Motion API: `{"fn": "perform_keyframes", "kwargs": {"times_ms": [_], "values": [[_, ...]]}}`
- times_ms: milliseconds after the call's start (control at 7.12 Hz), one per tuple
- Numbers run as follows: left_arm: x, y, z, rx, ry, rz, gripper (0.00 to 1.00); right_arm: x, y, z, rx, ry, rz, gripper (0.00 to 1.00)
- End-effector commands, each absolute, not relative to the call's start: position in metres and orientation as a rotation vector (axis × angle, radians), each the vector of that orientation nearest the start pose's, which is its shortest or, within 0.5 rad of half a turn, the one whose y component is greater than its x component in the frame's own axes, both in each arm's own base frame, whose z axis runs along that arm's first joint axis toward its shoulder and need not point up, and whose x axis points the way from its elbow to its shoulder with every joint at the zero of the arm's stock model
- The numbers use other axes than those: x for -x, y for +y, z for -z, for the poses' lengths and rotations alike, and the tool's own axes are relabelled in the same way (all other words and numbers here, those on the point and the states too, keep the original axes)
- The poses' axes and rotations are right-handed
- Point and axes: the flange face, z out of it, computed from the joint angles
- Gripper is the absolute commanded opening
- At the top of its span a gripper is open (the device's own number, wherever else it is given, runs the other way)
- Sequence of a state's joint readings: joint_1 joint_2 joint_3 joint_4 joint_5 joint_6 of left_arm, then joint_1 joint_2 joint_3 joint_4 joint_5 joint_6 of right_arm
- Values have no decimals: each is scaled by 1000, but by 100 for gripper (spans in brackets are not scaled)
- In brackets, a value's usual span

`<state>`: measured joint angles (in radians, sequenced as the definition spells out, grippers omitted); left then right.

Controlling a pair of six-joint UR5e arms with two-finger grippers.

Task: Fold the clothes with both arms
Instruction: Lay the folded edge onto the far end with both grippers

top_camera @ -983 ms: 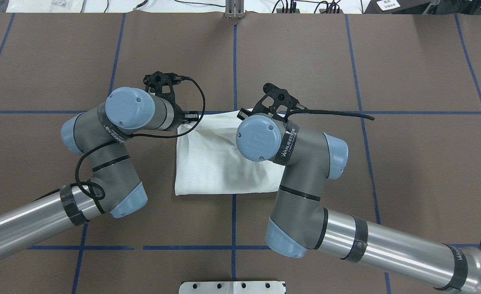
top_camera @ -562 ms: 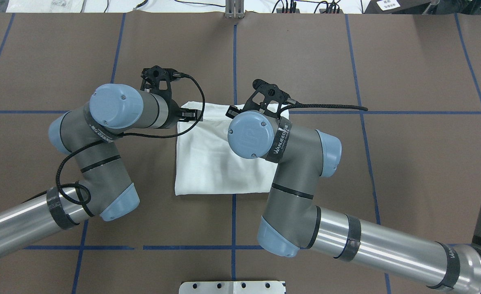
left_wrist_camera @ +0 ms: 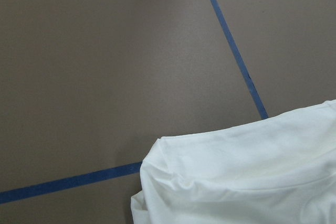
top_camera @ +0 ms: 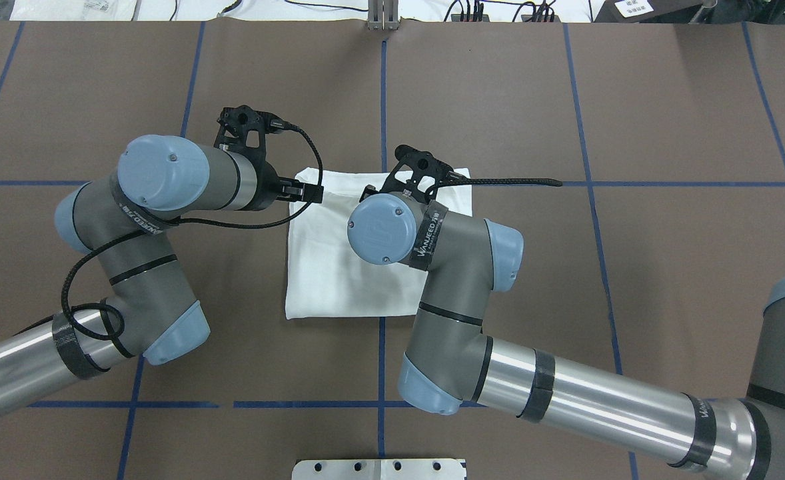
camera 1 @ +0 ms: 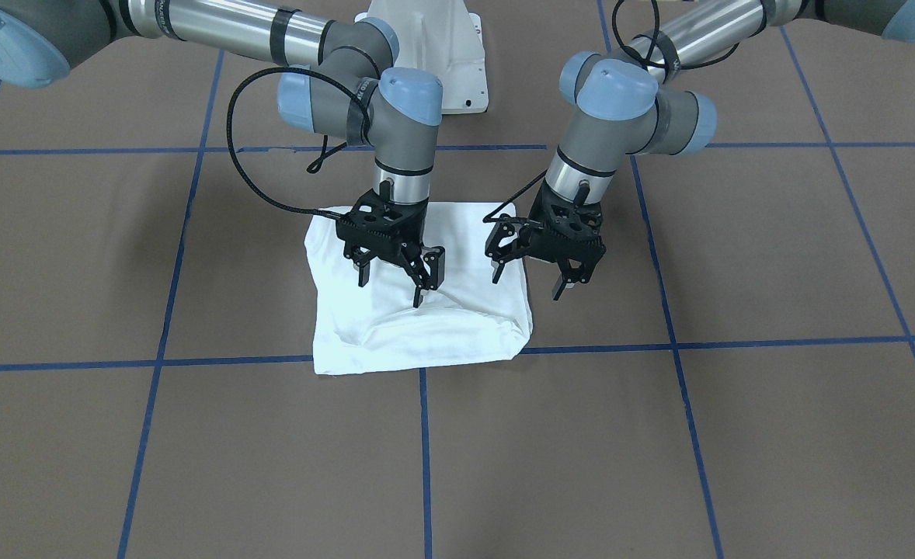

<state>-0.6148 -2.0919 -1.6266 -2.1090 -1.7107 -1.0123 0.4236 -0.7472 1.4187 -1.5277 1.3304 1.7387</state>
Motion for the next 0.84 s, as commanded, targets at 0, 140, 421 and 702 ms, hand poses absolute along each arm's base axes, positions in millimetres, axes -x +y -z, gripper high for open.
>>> {"fn": "perform_keyframes", "kwargs": {"times_ms": [0, 140, 421, 702], "values": [[-480, -485, -271, -511, 997, -28, 100, 634, -472, -244, -346, -602, -591, 100], [-480, -485, -271, -510, 999, -24, 100, 631, -487, -260, -362, -552, -551, 100], [-481, -485, -271, -505, 1000, -20, 100, 600, -541, -291, -385, -452, -528, 100], [-488, -482, -276, -488, 990, -15, 100, 565, -579, -297, -384, -433, -500, 100]]}}
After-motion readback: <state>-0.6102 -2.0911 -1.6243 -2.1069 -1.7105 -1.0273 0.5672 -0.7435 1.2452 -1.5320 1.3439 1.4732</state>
